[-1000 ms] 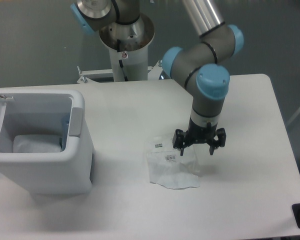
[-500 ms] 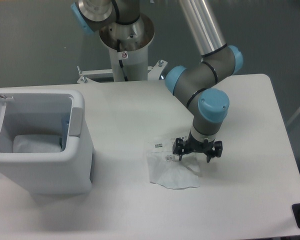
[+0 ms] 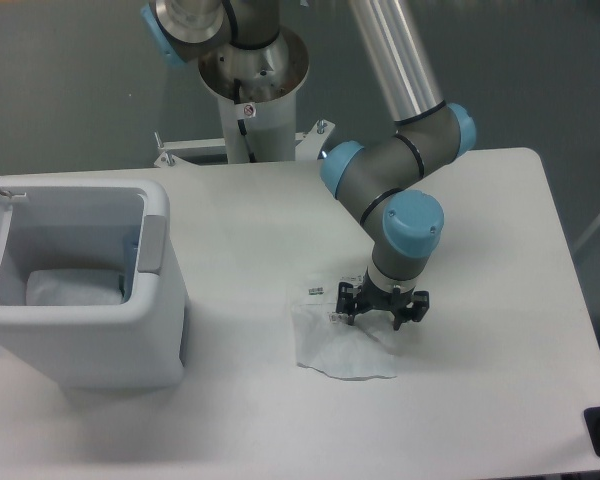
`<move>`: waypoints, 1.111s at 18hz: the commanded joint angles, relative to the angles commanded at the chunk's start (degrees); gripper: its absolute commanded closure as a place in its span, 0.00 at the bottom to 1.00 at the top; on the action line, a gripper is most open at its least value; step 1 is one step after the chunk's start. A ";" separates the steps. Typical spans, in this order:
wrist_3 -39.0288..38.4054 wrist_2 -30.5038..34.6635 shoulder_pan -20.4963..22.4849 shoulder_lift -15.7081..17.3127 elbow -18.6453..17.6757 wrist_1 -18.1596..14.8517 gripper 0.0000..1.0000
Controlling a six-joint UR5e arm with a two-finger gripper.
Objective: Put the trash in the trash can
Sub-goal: 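Lift the bag off the table, then carry the bag over the trash bin and lower it in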
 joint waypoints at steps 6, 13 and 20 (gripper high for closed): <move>-1.94 -0.52 0.00 3.16 0.17 -0.61 1.00; -7.55 -5.16 -0.09 12.82 3.50 -0.18 1.00; -8.44 -25.30 0.18 21.00 10.54 0.44 1.00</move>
